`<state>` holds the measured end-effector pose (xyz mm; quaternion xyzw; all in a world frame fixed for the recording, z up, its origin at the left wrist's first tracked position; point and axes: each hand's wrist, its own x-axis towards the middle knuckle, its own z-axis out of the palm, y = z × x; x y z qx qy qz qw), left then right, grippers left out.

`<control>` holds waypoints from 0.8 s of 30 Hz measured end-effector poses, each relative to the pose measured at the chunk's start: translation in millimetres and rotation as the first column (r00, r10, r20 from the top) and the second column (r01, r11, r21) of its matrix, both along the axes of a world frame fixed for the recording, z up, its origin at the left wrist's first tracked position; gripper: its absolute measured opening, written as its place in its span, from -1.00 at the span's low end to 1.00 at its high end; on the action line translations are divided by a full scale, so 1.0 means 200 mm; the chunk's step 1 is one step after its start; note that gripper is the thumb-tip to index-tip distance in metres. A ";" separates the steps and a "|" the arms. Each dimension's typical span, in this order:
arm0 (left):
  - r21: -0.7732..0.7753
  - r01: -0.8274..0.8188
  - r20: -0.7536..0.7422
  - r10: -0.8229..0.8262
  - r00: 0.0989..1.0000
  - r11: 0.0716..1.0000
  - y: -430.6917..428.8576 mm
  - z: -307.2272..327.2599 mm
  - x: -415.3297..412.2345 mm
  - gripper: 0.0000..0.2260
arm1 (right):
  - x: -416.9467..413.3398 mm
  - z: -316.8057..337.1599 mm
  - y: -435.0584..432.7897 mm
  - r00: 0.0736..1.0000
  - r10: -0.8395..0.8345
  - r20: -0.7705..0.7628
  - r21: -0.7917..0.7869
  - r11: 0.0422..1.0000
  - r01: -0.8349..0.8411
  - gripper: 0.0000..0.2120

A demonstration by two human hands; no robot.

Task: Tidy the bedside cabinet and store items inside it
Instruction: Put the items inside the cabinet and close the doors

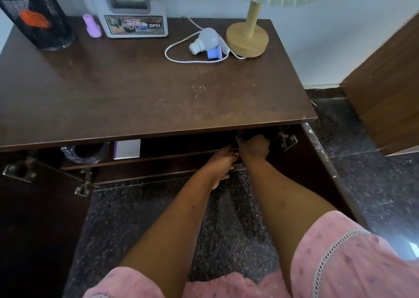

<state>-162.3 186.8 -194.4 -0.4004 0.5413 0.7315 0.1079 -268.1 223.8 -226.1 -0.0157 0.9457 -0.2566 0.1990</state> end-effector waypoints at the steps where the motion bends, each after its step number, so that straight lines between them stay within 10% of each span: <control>1: -0.003 -0.002 -0.002 0.002 1.000 1.000 0.00 0.01 0.00 -0.55 | 0.00 0.01 0.00 1.000 0.000 0.003 -0.008 1.000 0.000 -0.50; 11: 0.000 -0.194 0.023 0.194 0.981 0.981 0.02 0.23 0.11 -0.57 | 0.20 0.26 0.04 0.969 0.227 0.100 0.207 0.948 -0.243 -0.53; 24: -0.514 -0.157 0.005 0.186 0.982 0.843 -0.02 0.62 0.42 -0.70 | 0.57 0.74 -0.03 0.748 0.663 0.024 0.154 0.737 -0.658 -0.77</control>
